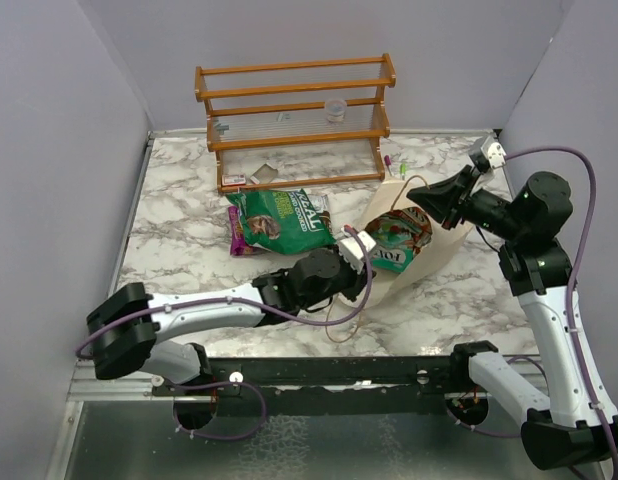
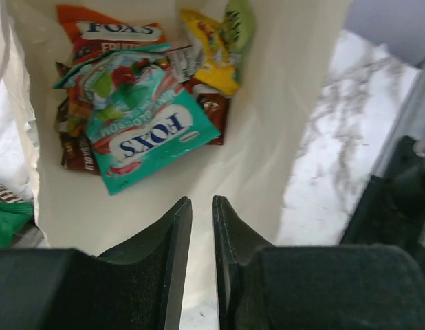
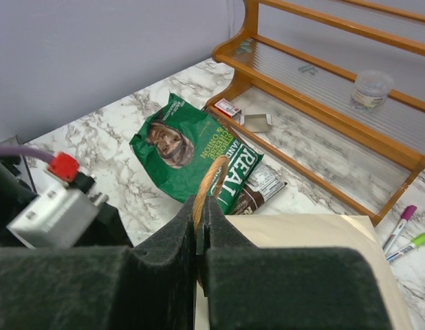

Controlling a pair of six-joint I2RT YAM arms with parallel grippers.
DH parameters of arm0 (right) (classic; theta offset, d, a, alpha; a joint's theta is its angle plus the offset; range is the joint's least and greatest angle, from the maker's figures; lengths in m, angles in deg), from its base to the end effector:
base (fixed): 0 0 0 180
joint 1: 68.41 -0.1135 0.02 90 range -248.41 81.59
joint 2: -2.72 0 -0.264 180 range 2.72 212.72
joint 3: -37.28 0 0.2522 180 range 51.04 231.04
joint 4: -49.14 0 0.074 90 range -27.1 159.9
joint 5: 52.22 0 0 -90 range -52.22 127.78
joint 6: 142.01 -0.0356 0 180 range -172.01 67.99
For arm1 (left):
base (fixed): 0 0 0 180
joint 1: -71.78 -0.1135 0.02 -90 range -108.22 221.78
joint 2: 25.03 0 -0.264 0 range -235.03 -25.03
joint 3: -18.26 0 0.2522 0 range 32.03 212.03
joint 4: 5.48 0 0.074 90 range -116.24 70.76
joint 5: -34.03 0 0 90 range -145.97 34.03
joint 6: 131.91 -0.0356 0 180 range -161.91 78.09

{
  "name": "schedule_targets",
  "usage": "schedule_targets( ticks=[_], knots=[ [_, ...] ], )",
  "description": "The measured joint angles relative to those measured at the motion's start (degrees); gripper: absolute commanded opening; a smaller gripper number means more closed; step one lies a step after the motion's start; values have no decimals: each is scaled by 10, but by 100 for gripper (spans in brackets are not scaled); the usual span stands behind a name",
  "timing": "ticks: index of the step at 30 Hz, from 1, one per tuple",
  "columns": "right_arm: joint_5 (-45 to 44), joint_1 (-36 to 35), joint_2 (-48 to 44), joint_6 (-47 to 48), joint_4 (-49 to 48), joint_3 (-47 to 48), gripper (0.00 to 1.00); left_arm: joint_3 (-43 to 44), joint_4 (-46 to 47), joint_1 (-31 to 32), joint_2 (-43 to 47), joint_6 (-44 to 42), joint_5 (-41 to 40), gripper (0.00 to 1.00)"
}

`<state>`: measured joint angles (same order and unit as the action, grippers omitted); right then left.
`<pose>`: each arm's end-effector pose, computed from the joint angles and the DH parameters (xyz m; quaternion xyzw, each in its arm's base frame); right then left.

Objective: Take the snacks out of the paper bag
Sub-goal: Adjust the paper bag at the center of the board, then take out the snack from the paper bag.

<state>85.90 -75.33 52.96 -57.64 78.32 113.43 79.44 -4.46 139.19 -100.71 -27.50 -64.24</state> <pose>0.1711 0.0475 0.4211 -0.2874 0.6606 0.3631 0.5908 0.1219 -0.2797 0.2807 0.3095 0.7208 -0.3617 0.5038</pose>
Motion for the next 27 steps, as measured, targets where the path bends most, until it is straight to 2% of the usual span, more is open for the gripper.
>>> schedule_targets(
  ticks=[7, 13, 15, 17, 21, 23, 26, 27],
  knots=[
    [0, 0, -5, -2, 0, 0, 2, 19, 91, 4, -125, -50, -71, 21],
    [0, 0, -5, -8, -3, -1, 2, 69, 127, 5, -219, -80, -104, 20],
    [0, 0, -5, -10, -4, -3, 2, 82, 130, 5, -245, -90, -112, 16],
    [0, 0, -5, -11, -4, -3, 2, 95, 127, 2, -266, -96, -119, 18],
    [0, 0, -8, -12, -4, -3, 2, 134, 104, -12, -304, -104, -125, 29],
    [0, 0, -9, -12, -4, -3, 2, 150, 98, -18, -320, -108, -131, 44],
    [1, 0, -9, -14, -4, -3, 2, 170, 87, -28, -340, -114, -142, 57],
    [1, 0, -9, -15, -4, -3, 2, 178, 82, -30, -347, -114, -144, 65]
  ],
)
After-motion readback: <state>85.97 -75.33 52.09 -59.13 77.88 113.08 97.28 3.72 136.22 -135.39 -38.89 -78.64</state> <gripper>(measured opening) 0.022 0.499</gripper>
